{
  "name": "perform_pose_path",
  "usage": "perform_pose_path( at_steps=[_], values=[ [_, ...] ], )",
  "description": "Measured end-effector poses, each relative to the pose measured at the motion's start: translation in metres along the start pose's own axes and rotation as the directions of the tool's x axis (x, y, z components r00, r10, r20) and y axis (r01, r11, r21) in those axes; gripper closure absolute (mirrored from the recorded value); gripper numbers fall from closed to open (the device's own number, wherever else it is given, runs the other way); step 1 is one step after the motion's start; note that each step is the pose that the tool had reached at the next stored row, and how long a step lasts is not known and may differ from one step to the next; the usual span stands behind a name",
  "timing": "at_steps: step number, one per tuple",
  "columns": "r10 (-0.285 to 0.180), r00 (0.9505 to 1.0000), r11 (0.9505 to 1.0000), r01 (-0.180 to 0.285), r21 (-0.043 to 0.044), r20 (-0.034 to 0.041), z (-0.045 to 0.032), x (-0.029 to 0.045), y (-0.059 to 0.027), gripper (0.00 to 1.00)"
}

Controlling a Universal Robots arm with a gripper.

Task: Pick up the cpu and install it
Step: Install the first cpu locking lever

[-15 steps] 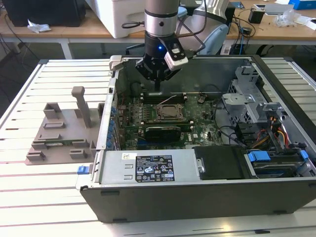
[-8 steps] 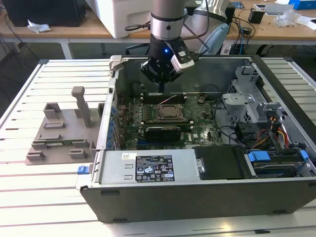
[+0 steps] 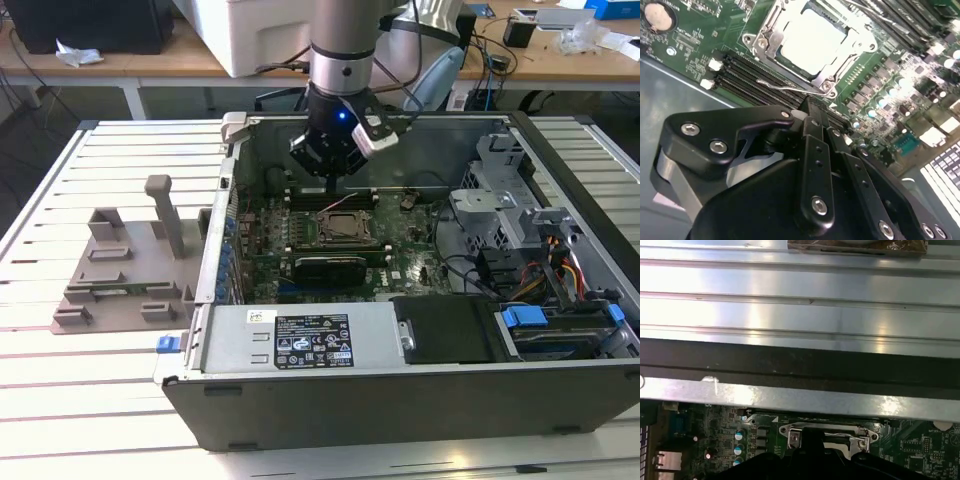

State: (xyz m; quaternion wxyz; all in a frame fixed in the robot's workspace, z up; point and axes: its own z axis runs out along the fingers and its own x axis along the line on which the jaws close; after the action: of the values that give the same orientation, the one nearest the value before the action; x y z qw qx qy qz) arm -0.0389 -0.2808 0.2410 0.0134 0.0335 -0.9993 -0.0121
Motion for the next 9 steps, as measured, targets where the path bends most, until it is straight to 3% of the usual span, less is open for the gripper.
perform_pose_path(
  at_steps=[6,9],
  values=[
    [-0.007,1.0000,1.0000,0.007,0.0002,-0.0003,0.0137,-0.0032,0.0051,0.89],
    [-0.007,1.0000,1.0000,0.007,0.0004,-0.0002,0.0187,-0.0093,0.0070,0.89]
  ],
)
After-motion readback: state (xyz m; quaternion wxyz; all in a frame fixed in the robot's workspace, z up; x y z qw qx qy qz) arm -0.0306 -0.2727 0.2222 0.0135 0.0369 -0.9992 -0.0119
